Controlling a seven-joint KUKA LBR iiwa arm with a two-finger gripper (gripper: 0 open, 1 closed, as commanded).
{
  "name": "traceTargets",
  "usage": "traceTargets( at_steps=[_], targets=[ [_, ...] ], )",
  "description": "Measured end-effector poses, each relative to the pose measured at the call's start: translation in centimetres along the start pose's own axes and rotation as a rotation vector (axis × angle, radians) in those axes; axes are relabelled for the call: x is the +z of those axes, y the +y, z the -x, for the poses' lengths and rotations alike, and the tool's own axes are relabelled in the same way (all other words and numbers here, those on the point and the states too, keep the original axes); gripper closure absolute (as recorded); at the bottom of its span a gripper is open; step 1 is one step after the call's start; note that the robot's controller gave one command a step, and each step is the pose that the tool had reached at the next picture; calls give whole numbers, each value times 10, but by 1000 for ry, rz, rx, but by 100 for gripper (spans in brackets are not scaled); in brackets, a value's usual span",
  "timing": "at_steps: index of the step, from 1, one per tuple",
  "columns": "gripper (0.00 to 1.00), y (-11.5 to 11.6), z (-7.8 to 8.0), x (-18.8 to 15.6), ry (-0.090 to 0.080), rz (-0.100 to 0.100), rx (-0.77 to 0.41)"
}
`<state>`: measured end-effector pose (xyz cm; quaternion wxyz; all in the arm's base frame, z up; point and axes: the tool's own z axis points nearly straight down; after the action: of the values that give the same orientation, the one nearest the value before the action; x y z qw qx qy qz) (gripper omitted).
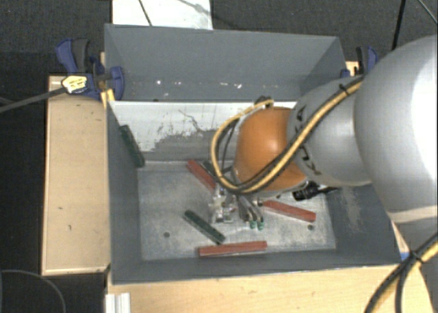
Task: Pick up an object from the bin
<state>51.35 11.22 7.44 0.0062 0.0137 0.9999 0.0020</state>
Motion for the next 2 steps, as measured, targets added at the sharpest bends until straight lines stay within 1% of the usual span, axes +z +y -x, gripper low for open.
traceTargets(
  at_steps=[1,2],
  targets=[
    [0,0,2,0,-8,2,4],
    [0,0,2,0,-8,1,6]
  ],
)
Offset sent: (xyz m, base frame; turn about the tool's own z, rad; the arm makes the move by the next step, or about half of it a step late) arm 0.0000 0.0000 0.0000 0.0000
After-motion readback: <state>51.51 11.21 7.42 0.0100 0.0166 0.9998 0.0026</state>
